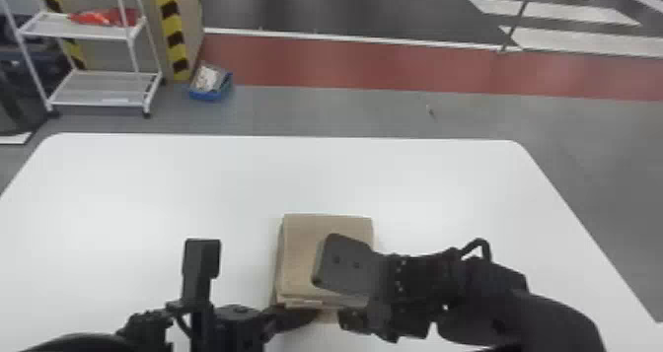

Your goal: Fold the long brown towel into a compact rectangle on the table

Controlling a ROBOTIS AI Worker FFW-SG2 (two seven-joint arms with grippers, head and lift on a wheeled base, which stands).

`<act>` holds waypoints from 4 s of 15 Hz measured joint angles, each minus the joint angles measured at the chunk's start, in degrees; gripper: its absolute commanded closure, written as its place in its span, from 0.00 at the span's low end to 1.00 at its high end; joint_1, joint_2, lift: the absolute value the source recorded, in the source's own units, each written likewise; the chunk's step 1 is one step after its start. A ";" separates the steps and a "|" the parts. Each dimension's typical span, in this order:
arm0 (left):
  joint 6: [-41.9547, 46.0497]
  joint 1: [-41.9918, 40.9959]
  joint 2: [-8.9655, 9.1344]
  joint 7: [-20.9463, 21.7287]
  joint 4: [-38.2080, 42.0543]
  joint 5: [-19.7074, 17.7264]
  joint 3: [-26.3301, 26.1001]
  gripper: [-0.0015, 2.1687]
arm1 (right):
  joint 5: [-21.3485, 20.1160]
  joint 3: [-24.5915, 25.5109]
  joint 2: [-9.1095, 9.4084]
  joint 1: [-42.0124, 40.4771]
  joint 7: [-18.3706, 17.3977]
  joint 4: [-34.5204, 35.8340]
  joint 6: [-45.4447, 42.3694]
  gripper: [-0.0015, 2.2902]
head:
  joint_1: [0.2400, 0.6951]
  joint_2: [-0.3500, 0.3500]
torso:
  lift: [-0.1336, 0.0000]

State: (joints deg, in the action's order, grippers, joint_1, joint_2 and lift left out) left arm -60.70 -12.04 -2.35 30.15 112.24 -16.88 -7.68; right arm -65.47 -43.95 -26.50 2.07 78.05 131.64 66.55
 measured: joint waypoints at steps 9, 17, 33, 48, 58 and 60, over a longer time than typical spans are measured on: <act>-0.08 -0.05 -0.10 0.20 0.12 0.00 0.00 0.93 | 1.73 4.88 0.04 -0.21 0.00 2.83 -0.06 0.21 | 1.00 0.29 | 0.07; -0.08 -0.10 -0.20 0.08 0.46 0.19 -0.51 0.93 | 3.37 8.83 0.04 -0.73 0.00 -1.70 -1.95 0.37 | 1.00 0.21 | 0.07; -10.59 -1.77 -0.99 3.85 8.49 6.71 -0.89 0.04 | 1.09 5.94 1.45 -0.76 0.00 -6.16 -3.83 0.37 | 1.00 0.25 | 0.07; -14.76 -1.51 -0.94 4.24 9.74 9.56 -1.65 0.04 | -1.05 6.26 3.65 1.53 0.00 -8.65 -1.92 0.37 | 1.00 0.26 | 0.07; -14.85 -0.79 -0.82 4.33 9.62 9.74 -3.11 0.04 | -1.33 6.78 6.83 4.88 -4.26 -15.62 -0.20 0.37 | 1.00 0.21 | 0.07; -15.02 -0.79 -0.88 4.46 9.66 9.76 -3.30 0.04 | -1.33 6.63 8.05 5.80 -6.42 -17.05 0.72 0.37 | 1.00 0.22 | 0.07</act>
State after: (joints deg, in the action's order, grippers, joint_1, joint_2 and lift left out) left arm -75.72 -12.83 -3.23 34.61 121.90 -7.12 -10.98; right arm -66.80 -37.32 -18.45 7.87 71.63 114.59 67.27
